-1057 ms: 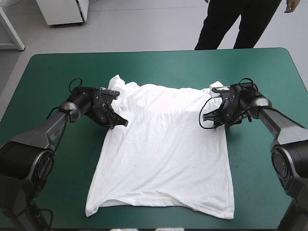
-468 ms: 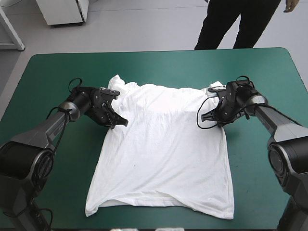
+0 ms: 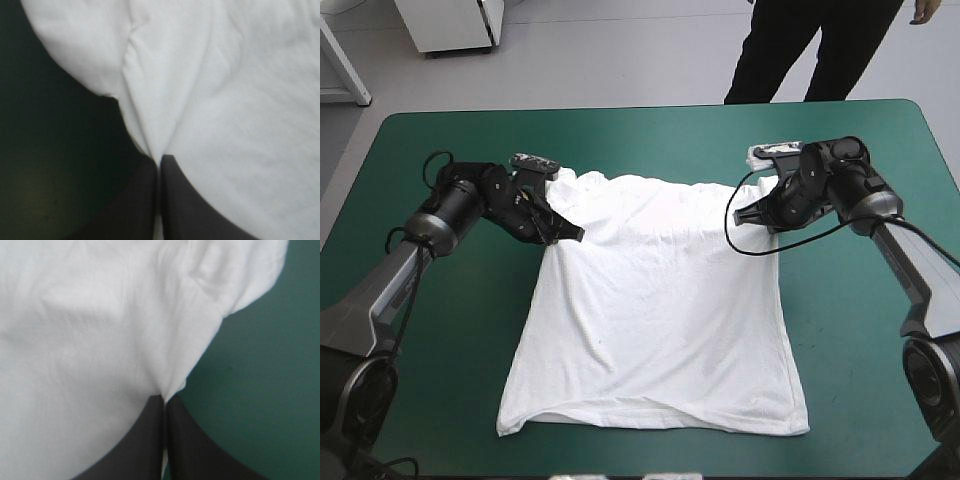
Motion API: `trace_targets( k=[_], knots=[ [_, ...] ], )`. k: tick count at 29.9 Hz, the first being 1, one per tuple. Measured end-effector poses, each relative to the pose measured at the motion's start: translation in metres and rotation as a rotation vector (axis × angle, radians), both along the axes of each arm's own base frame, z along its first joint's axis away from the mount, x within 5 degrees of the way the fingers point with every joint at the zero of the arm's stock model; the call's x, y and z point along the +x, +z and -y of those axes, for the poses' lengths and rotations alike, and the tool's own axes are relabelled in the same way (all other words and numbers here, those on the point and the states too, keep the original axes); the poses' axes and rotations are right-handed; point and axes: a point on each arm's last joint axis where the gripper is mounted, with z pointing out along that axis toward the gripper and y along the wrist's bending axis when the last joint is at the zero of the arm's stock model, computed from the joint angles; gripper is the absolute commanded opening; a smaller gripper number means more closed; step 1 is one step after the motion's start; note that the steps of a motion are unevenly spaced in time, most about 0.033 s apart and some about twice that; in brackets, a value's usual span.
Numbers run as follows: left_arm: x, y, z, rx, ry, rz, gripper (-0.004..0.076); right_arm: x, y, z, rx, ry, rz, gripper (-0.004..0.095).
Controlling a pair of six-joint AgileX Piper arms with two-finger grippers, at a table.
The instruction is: Fold the cloth
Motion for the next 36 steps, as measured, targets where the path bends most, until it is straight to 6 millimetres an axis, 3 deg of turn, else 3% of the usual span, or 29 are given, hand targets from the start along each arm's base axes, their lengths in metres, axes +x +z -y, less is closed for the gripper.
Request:
trace_targets(
  k=[8, 12, 18, 23, 30, 36],
  knots=[
    [-0.04, 0.086, -0.01, -0.057, -0.005, 0.215, -0.001, -0.028, 0.079, 0.008, 0.02, 0.005, 0.162, -0.0017],
    [-0.066, 0.137, -0.016, -0.102, -0.01, 0.358, -0.001, -0.053, 0.126, 0.015, 0.046, -0.004, 0.287, -0.0017],
    [-0.104, 0.189, -0.021, -0.182, -0.028, 0.484, -0.001, -0.091, 0.178, 0.025, 0.088, -0.022, 0.441, -0.0017],
    [-0.133, 0.224, -0.025, -0.251, -0.045, 0.595, -0.001, -0.117, 0.208, 0.031, 0.122, -0.03, 0.548, -0.0017],
    [-0.143, 0.245, -0.027, -0.289, -0.041, 0.698, -0.001, -0.13, 0.233, 0.034, 0.153, -0.035, 0.66, -0.0017],
    [-0.105, 0.237, -0.019, -0.318, -0.005, 0.73, -0.001, -0.11, 0.234, 0.03, 0.172, -0.041, 0.738, -0.0017]
  ],
)
